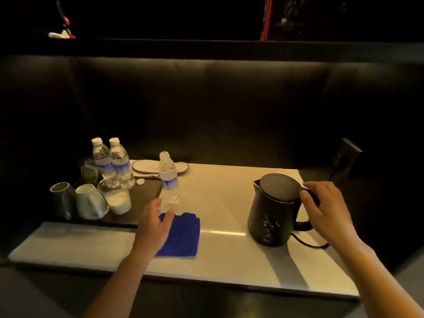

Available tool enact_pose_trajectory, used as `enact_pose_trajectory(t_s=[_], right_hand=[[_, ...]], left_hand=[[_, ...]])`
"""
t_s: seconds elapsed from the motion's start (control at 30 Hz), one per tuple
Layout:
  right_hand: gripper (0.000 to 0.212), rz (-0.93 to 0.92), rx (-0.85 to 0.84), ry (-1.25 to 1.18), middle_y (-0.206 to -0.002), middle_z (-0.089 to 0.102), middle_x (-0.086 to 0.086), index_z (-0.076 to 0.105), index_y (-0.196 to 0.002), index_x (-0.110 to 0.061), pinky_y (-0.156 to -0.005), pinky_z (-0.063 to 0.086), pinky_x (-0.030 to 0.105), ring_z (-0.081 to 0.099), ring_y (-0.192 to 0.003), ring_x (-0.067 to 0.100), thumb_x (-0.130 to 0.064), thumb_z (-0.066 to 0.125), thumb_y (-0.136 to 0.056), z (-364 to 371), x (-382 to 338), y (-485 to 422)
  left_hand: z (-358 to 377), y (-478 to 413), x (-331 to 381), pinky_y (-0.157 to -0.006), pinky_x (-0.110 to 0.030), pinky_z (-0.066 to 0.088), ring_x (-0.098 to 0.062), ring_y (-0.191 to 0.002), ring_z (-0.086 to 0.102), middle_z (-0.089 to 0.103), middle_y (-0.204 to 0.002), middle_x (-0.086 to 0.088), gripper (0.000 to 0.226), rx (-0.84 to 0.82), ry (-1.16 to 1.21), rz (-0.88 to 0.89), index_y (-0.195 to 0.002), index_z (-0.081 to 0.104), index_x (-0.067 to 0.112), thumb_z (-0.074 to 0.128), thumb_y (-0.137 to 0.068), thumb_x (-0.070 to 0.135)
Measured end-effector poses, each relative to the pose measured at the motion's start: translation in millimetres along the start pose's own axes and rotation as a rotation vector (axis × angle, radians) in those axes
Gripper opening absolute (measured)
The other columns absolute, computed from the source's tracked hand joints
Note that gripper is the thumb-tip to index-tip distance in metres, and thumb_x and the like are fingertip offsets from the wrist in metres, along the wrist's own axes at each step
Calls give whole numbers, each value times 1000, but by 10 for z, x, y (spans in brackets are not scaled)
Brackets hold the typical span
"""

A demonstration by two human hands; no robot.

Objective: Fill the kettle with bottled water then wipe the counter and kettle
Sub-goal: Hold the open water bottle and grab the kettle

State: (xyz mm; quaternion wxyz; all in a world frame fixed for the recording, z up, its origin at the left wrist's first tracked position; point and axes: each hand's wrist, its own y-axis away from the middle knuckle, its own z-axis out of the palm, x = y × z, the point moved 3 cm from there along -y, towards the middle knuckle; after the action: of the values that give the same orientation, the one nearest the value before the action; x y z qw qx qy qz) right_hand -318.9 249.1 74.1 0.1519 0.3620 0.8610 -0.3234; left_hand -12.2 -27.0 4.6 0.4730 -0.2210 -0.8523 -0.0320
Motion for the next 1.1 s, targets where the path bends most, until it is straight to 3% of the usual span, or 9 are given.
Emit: enact_pose_trajectory(t_s=[0.17,0.27,0.37,0.43,0.53,0.67,0.8,0.97,1.1], right_hand=[[54,4,-178,-10,-130,57,5,58,-133,-20,-96,45,47,50,-120,24,-55,42,-95,251,154,-315],[63,-3,-229,-98,-127,56,0,55,-136,-25,-86,50,40,52,-108,15,-64,40,-90,327,191,-369],[63,-13,-240,-74,-130,57,-2,51,-140,-31,-80,51,37,50,-104,10,-66,41,-89,366,218,-400],[65,-13,-241,-75,-131,58,-3,51,-141,-32,-80,49,35,49,-104,10,-66,43,-87,366,223,-400],[67,21,-243,-127,-133,61,0,54,-142,-29,-81,45,35,50,-106,12,-61,47,-84,314,158,-400],[66,83,-250,-153,-138,60,6,54,-143,-28,-84,44,38,55,-117,28,-55,50,-84,317,117,-379],[71,117,-240,-163,-140,58,5,52,-144,-32,-90,48,44,54,-123,32,-63,46,-80,347,134,-365],[69,128,-225,-182,-137,59,3,52,-143,-33,-89,49,43,54,-121,29,-61,47,-81,367,156,-371],[66,116,-216,-179,-140,58,6,53,-143,-31,-90,46,38,54,-119,24,-57,48,-82,382,170,-376]], left_hand=[[155,-716,234,-103,-46,42,-31,-138,41,37,-154,-14,77,114,-41,-109,-151,23,16,62,-90,41],[204,-1062,235,-107,-45,39,-33,-142,35,31,-157,-15,87,131,-45,-172,-154,16,13,65,-88,42],[214,-1449,110,-102,-48,48,-35,-137,43,35,-154,-14,97,131,20,-236,-153,16,18,71,-80,50],[256,-1584,75,-89,-38,55,-32,-129,51,44,-147,-13,91,130,87,-217,-149,22,20,74,-79,47],[319,-1674,86,-70,-19,48,-28,-119,59,53,-137,-9,75,143,141,-132,-142,35,19,71,-82,46],[386,-1734,62,-83,-32,49,-26,-116,58,55,-136,-11,67,173,176,-95,-140,38,17,59,-88,54],[462,-1762,81,-83,-31,48,-30,-116,58,53,-136,-15,63,173,162,-35,-141,34,13,48,-94,53],[580,-1717,148,-70,-17,46,-25,-105,62,58,-125,-12,53,104,166,80,-132,40,14,47,-95,51],[739,-1427,298,-70,-6,45,-7,-93,60,55,-118,5,47,24,219,169,-134,40,18,48,-97,46]])
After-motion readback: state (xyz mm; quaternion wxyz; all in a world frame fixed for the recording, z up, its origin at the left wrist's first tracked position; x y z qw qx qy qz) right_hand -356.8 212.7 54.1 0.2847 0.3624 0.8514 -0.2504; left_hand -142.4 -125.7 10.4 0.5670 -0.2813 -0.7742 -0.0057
